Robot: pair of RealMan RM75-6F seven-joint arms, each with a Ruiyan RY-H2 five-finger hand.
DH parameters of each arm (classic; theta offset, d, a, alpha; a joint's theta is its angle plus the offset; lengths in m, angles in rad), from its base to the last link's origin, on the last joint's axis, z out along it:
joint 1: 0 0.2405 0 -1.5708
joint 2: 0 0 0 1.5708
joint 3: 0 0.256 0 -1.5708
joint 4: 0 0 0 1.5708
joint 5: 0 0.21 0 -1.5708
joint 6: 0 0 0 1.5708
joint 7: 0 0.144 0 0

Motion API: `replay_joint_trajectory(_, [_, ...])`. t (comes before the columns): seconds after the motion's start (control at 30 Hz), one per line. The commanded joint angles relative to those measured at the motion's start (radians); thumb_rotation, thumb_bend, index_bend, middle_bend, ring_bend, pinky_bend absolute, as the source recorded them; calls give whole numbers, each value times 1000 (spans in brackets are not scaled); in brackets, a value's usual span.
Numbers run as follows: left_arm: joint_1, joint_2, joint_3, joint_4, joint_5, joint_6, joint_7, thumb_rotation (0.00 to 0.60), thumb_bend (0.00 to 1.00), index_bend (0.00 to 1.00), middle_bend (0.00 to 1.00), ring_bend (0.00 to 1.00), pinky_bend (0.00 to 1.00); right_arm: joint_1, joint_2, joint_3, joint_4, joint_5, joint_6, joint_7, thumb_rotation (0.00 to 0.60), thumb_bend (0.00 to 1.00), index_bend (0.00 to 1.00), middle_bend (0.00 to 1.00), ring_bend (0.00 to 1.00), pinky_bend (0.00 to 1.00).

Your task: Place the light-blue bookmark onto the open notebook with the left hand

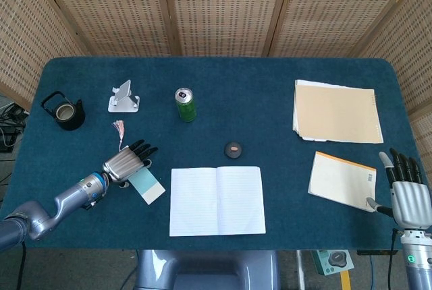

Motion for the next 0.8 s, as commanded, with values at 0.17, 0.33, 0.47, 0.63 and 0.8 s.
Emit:
replay_joint_trajectory(0.17, [-9, -1, 3, -4, -16, -23, 10, 600, 60, 325, 0, 0, 0, 1, 0, -1, 0, -2, 0, 0, 600, 102, 21, 0, 0, 0])
replay_joint_trajectory(0.33, [-10, -2, 5, -10, -22, -26, 17, 600, 61, 379, 0, 0, 0, 1, -1, -2, 0, -1, -2, 0, 600, 102, 20, 0, 0, 0])
replay_joint_trajectory(0.47, [-10, -1, 8, -15, -25, -26, 20, 600, 90, 476, 0, 0, 0, 1, -1, -3, 0, -4, -1, -2, 600, 102, 20, 0, 0, 0])
replay_joint_trajectory(0.63, [-12, 3, 12, -23, -24, -24, 21, 600, 205, 531, 0, 0, 0, 1, -1, -4, -2, -6, -1, -3, 600, 102, 21, 0, 0, 0])
replay_joint_trajectory(0.8, [-10, 12, 13, -35, -22, -11, 23, 600, 284, 577, 0, 0, 0, 1, -1, -4, -4, -8, 2, -4, 600, 102, 20, 0, 0, 0])
